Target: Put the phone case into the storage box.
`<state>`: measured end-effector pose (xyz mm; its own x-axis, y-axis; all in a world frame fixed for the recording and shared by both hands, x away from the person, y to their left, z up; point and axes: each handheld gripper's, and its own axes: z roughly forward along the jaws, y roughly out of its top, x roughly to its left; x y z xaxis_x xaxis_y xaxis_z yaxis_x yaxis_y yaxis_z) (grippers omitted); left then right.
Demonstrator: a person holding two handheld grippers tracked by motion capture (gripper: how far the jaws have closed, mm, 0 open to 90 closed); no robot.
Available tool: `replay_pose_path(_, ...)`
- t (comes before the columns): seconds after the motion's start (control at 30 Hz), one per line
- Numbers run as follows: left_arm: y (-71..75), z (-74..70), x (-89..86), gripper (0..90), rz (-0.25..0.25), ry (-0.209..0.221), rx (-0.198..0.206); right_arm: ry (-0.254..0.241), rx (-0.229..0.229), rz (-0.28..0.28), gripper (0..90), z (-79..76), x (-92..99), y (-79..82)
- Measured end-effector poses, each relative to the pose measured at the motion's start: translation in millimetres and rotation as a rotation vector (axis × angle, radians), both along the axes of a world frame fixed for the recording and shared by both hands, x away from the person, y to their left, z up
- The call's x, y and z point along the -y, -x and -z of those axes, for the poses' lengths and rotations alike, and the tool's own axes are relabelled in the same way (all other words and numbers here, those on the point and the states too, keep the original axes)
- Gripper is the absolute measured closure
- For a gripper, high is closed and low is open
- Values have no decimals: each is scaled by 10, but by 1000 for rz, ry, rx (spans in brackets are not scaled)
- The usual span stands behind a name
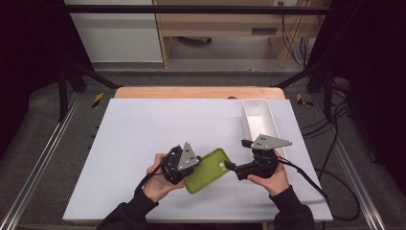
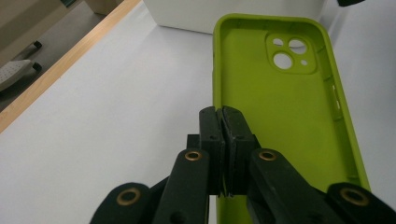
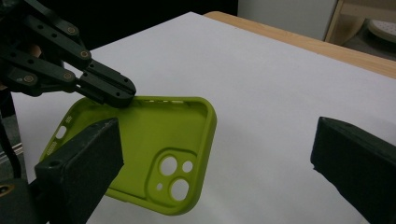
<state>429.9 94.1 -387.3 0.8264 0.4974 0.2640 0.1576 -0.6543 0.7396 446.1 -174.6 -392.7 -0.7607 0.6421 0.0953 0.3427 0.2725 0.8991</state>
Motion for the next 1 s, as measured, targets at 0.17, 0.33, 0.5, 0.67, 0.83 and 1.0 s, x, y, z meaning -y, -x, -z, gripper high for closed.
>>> replay_pose_path(0.17, 16, -8, 19, 882, 4, -8, 9, 2, -18, -4, 44, 19, -38, -23)
replay_pose_path(0.33, 40, -15, 44, 881, 11, -16, 20, 8, -43, -9, 63, 39, -65, -59)
replay_pose_path(0.5, 64, -28, 56, 881, 17, -20, 32, 19, -64, -17, 88, 41, -84, -89)
replay_pose_path(0.67, 86, -32, 64, 882, 24, -17, 39, 20, -89, -37, 128, 44, -110, -113)
replay_pose_path(0.83, 94, -36, 65, 882, 26, -23, 43, 18, -123, -44, 176, 52, -112, -141)
replay_pose_path(1.0, 104, -35, 75, 881, 29, -20, 41, 12, -154, -60, 229, 54, -109, -162)
